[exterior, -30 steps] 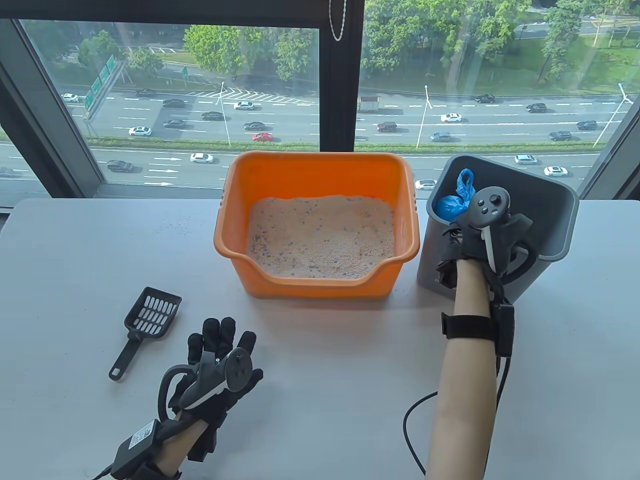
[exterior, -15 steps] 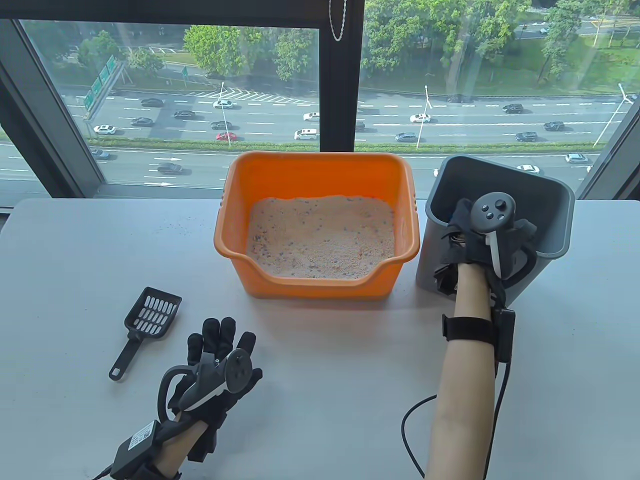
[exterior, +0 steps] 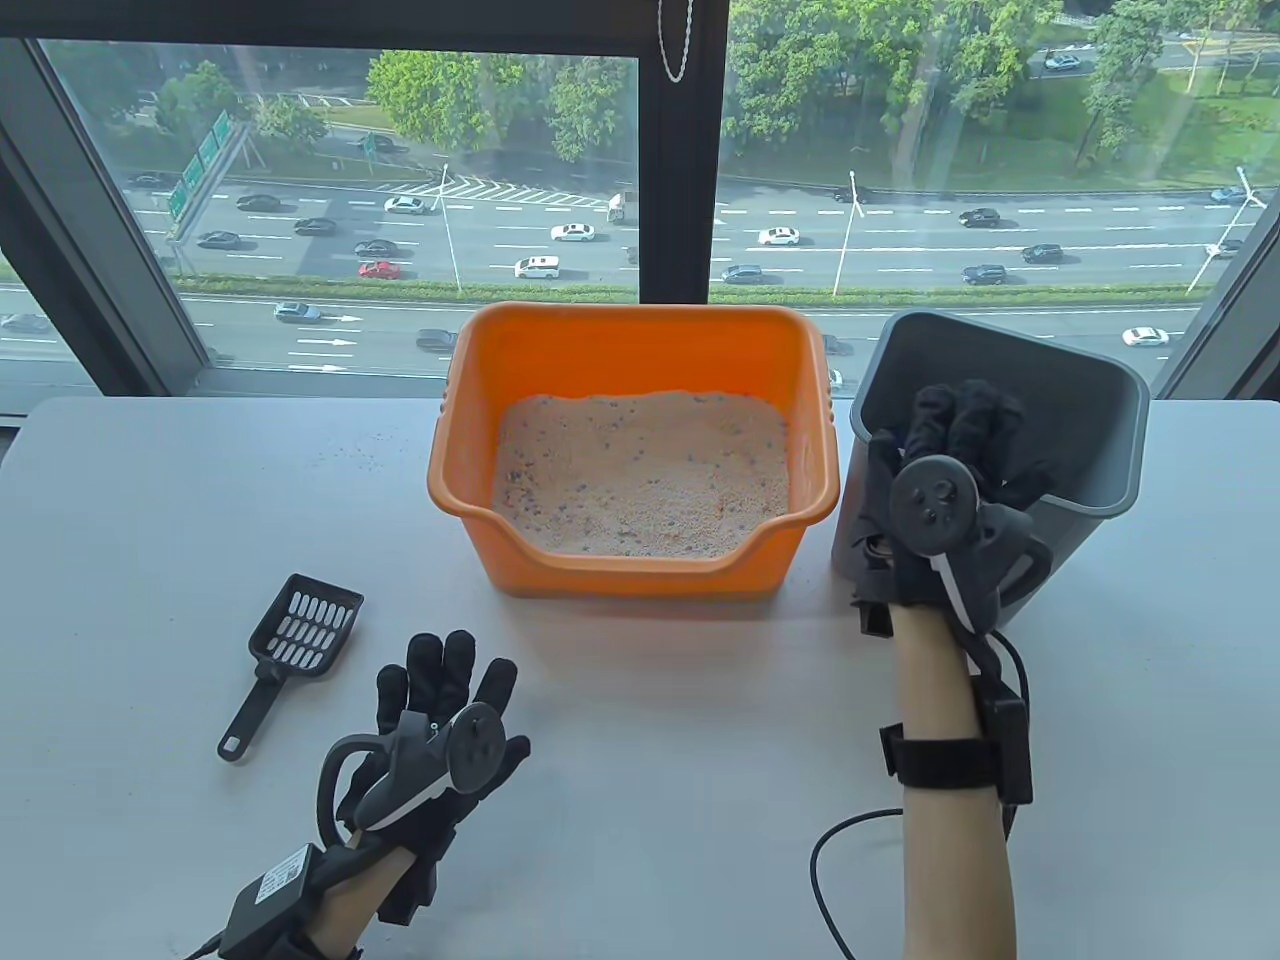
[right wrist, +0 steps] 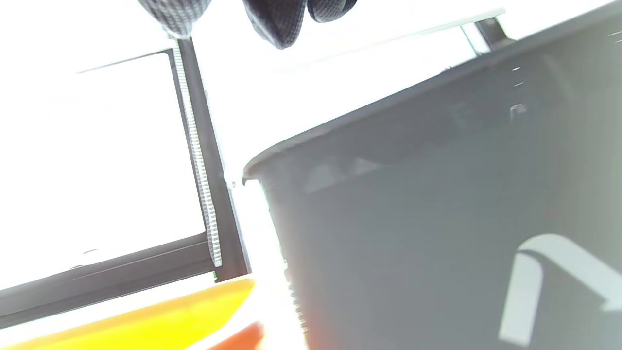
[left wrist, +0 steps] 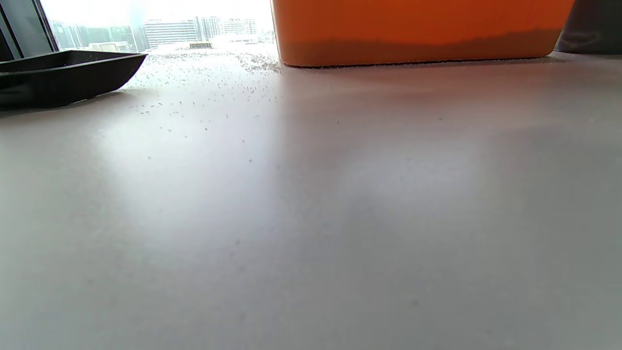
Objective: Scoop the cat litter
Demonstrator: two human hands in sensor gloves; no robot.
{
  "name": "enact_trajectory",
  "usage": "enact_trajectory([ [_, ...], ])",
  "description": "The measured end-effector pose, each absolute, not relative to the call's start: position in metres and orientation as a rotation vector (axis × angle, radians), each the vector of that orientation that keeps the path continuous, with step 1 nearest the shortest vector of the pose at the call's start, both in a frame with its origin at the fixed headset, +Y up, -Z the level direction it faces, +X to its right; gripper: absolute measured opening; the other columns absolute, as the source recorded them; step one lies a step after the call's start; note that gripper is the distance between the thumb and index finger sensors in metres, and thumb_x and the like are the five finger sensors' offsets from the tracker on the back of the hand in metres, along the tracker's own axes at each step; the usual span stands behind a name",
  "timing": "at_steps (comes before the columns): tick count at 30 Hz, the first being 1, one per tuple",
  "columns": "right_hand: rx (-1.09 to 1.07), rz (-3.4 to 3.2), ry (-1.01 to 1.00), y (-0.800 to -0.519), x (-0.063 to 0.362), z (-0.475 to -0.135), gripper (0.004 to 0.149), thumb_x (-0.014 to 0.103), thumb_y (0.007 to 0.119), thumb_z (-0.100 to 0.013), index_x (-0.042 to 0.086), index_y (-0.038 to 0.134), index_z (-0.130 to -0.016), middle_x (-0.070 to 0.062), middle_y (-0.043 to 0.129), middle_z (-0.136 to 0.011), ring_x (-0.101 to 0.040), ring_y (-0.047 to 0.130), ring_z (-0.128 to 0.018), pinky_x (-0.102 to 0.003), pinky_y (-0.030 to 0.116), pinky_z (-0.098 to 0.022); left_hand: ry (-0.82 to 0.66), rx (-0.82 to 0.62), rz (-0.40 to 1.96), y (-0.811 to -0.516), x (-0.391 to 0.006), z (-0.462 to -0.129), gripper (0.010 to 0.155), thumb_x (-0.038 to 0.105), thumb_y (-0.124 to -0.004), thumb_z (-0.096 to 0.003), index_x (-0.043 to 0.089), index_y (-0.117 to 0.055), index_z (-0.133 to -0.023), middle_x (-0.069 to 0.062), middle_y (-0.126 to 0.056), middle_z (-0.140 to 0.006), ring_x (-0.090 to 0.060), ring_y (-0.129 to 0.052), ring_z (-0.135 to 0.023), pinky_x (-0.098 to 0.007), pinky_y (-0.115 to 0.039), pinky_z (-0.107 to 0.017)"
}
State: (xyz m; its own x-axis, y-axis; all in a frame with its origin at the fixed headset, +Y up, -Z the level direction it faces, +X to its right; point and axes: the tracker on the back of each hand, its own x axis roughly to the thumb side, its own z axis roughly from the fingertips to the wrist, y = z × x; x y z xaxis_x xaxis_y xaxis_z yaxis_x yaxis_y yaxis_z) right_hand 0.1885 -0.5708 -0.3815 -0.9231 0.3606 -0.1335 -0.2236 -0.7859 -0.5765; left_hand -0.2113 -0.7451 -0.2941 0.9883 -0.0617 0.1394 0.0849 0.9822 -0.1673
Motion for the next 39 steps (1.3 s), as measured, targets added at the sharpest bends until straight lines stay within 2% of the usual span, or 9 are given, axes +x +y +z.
enact_trajectory([
  [6, -0.144, 2.723, -0.705, -0.595, 0.14, -0.329, 0.062, 0.053, 0.064, -0.049, 0.028, 0.053, -0.104, -0.005, 0.025, -0.119, -0.031, 0.02, -0.11, -0.07, 0.019, -0.068, -0.163, -0.172, -0.045, -0.744, -0.209, -0.289, 0.081, 0.074, -0.041, -0.0405, 0.048, -0.011, -0.111, 0.007, 0.014, -0.115, -0.028, 0.02, -0.103, -0.051, 0.006, -0.068],
  [10, -0.039, 2.819, -0.53, -0.631, 0.111, -0.303, 0.065, 0.057, 0.062, -0.048, 0.029, 0.048, -0.106, -0.005, 0.019, -0.119, -0.031, 0.016, -0.11, -0.069, 0.02, -0.07, -0.18, -0.184, -0.034, -0.744, -0.206, -0.285, 0.083, 0.075, -0.041, -0.0385, 0.048, -0.012, -0.111, 0.007, 0.013, -0.116, -0.028, 0.019, -0.103, -0.051, 0.006, -0.068],
  [14, 0.014, 2.88, -0.459, -0.662, 0.092, -0.29, 0.067, 0.06, 0.061, -0.047, 0.03, 0.046, -0.106, -0.004, 0.017, -0.118, -0.029, 0.013, -0.109, -0.068, 0.02, -0.07, -0.199, -0.182, -0.035, -0.743, -0.202, -0.281, 0.084, 0.075, -0.04, -0.0376, 0.048, -0.011, -0.111, 0.007, 0.013, -0.115, -0.028, 0.02, -0.103, -0.051, 0.006, -0.068],
  [21, 0.03, 2.93, -0.24, -0.709, 0.077, -0.287, 0.071, 0.064, 0.058, -0.045, 0.034, 0.039, -0.106, -0.001, 0.011, -0.117, -0.027, 0.007, -0.108, -0.069, 0.018, -0.07, -0.213, -0.165, -0.034, -0.74, -0.198, -0.277, 0.084, 0.076, -0.041, -0.0371, 0.048, -0.011, -0.111, 0.007, 0.014, -0.115, -0.028, 0.02, -0.102, -0.051, 0.007, -0.068],
  [24, 0.01, 2.927, -0.099, -0.723, 0.078, -0.29, 0.074, 0.067, 0.056, -0.043, 0.037, 0.033, -0.106, 0.001, 0.002, -0.116, -0.026, 0.0, -0.106, -0.069, 0.014, -0.069, -0.21, -0.16, -0.031, -0.738, -0.198, -0.276, 0.084, 0.076, -0.041, -0.0369, 0.048, -0.011, -0.111, 0.007, 0.014, -0.115, -0.028, 0.02, -0.102, -0.051, 0.007, -0.068],
  [28, -0.004, 2.925, 0.031, -0.731, 0.082, -0.292, 0.077, 0.071, 0.055, -0.041, 0.041, 0.026, -0.106, 0.004, -0.009, -0.112, -0.025, -0.011, -0.103, -0.07, 0.008, -0.068, -0.206, -0.156, -0.023, -0.736, -0.198, -0.276, 0.084, 0.076, -0.041, -0.0366, 0.048, -0.011, -0.111, 0.007, 0.014, -0.115, -0.028, 0.021, -0.102, -0.051, 0.008, -0.067],
  [39, 0.017, 2.931, 0.107, -0.739, 0.081, -0.292, 0.08, 0.074, 0.055, -0.039, 0.045, 0.019, -0.105, 0.005, -0.016, -0.109, -0.024, -0.021, -0.098, -0.07, 0.002, -0.066, -0.205, -0.167, -0.036, -0.735, -0.197, -0.275, 0.085, 0.076, -0.041, -0.0358, 0.049, -0.01, -0.11, 0.007, 0.015, -0.114, -0.028, 0.021, -0.102, -0.051, 0.008, -0.067],
])
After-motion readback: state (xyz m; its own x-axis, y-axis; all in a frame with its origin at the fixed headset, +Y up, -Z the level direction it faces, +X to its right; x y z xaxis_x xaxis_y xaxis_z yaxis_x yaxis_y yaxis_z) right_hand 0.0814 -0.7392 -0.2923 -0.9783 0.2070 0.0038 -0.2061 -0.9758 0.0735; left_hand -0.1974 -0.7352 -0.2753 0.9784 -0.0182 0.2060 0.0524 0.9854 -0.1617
